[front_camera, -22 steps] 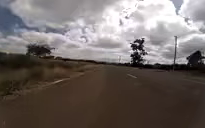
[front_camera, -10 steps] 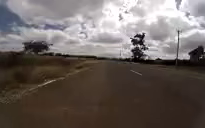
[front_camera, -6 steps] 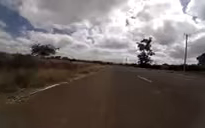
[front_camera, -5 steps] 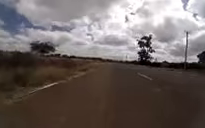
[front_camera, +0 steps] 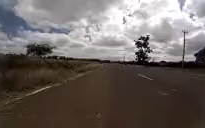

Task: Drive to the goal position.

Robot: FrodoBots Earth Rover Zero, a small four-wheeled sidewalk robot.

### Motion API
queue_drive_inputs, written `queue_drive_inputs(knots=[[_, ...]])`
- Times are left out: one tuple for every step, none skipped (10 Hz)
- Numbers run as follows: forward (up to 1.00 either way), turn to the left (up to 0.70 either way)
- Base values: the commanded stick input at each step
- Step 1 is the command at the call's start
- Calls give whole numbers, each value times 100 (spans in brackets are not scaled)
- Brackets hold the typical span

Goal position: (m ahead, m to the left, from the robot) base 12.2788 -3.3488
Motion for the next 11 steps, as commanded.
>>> queue_drive_inputs(knots=[[85,18],[85,20],[85,3],[85,0],[85,0],[85,0],[85,0],[85,0],[85,0],[85,0],[85,0]])
